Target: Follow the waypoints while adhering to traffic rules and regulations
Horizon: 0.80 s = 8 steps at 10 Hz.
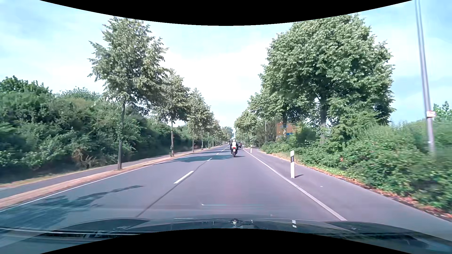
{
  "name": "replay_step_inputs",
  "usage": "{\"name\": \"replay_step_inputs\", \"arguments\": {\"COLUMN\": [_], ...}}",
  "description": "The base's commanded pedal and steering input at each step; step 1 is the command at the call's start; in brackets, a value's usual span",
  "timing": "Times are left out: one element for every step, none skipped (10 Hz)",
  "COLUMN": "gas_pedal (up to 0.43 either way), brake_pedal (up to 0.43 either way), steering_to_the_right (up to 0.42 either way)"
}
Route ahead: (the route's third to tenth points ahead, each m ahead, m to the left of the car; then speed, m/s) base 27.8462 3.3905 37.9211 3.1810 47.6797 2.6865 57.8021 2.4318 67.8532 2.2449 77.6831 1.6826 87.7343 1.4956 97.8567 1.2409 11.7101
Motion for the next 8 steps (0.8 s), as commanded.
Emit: {"name": "replay_step_inputs", "arguments": {"gas_pedal": [0.138, 0.138, 0.138, 0.150, 0.157, 0.157, 0.157, 0.157], "brake_pedal": [0.000, 0.000, 0.000, 0.000, 0.000, 0.000, 0.000, 0.000], "steering_to_the_right": [0.001, 0.001, 0.001, 0.001, 0.001, 0.001, 0.001, 0.001]}}
